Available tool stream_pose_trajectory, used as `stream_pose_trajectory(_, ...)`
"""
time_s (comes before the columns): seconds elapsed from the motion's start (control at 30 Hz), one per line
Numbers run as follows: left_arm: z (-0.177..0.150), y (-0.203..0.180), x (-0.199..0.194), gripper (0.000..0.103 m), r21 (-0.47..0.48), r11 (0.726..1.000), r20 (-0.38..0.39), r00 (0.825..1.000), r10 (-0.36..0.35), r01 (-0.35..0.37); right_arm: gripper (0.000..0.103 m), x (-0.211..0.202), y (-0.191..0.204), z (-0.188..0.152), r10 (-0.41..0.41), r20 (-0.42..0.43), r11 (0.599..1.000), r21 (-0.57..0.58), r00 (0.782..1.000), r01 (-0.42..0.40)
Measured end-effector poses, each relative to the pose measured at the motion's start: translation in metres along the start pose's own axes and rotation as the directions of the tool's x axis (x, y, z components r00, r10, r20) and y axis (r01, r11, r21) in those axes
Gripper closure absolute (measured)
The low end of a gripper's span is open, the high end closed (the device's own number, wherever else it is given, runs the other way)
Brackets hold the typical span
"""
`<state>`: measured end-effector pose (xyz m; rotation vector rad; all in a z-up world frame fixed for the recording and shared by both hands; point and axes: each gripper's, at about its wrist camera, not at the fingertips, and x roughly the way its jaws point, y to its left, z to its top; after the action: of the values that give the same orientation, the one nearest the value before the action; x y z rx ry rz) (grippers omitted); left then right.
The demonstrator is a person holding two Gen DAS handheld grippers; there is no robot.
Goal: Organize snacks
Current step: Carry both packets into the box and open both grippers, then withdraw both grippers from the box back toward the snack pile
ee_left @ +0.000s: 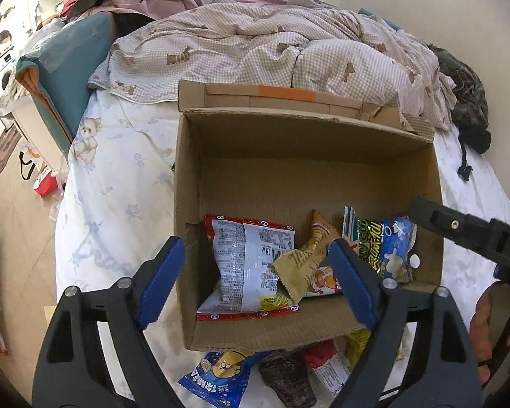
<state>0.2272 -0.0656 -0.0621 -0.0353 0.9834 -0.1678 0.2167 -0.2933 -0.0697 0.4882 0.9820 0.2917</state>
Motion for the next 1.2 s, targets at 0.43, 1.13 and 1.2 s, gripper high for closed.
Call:
stream_pose_trajectory(0.43,-0.006,0.008,-0.03,0.019,0.008,1.0,0.065,0.998,0.012,-0.012,0.024,-0.018,0.012,-0.01,-0.003,0.017,0.999,-0.04,1.0,0.003)
stream_pose_trajectory(1.13,-0.064,0.015,-0.077,0.018,-0.01,1.0,0.048,0.999,0.003,-0.003,0.024,-0.07,0.011,-0.078,-0.014,-0.001,1.0,0.001,1.0,0.014)
stream_pose_trajectory(1.2,-0.069,0.016,-0.08,0.018,-0.017,1.0,0.046,0.999,0.008,-0.007,0.024,-0.075,0.008,-0.086,-0.016,-0.001,1.0,0.015,1.0,0.016)
